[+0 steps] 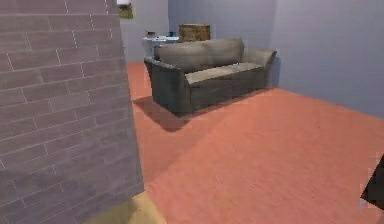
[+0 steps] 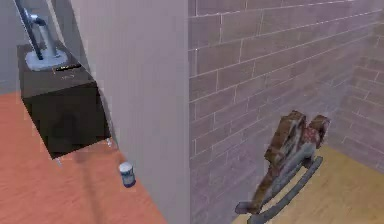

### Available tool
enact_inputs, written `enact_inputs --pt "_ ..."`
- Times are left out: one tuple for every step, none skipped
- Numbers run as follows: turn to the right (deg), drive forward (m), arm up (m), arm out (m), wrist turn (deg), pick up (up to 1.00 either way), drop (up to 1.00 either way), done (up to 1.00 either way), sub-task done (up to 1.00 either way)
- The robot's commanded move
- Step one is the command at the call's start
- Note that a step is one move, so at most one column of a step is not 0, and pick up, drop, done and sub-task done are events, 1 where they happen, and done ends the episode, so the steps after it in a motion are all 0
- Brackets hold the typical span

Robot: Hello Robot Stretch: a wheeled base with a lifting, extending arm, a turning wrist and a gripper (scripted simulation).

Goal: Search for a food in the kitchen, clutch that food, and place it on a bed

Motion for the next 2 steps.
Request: enact_inputs --pt "0.0 1.00 0.00 0.00 0.0 0.00 0.00 0.00 0.00" --pt "3.0 0.00 0.00 0.00 0.0 0.00 0.00 0.00 0.00"
